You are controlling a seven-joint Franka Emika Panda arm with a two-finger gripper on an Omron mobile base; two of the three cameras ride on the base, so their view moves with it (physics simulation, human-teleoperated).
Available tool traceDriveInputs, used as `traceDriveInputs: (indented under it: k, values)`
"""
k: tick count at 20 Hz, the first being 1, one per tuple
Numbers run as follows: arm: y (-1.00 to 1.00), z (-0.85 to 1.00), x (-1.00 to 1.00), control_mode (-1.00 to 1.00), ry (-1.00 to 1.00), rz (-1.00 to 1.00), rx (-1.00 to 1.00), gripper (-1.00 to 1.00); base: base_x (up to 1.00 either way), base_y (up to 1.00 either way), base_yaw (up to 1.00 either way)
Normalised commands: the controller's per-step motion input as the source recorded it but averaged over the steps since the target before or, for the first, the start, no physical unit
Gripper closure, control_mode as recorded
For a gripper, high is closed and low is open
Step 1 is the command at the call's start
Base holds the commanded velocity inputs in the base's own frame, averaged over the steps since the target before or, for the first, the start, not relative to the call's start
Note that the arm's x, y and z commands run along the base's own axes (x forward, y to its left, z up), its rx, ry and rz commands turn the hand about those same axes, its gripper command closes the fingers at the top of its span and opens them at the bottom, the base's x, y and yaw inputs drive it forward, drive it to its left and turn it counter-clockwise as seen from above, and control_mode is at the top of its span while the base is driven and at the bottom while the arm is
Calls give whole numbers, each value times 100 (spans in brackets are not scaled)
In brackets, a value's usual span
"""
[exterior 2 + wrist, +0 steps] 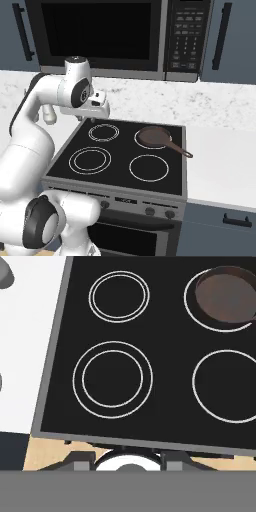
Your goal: Pick the kettle from the counter and place it on a stove burner. Then turn the burner on.
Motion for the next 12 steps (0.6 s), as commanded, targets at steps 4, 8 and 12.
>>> traceDriveInputs:
  k: [4, 8, 12]
  values:
    - [41, -1, -17, -100, -4, 7, 0, -100, 0, 0, 0]
    - [100, -3, -40, -100, -4, 25, -4, -100, 0, 0, 0]
    - [100, -13, -43, -100, -5, 23, -8, -100, 0, 0, 0]
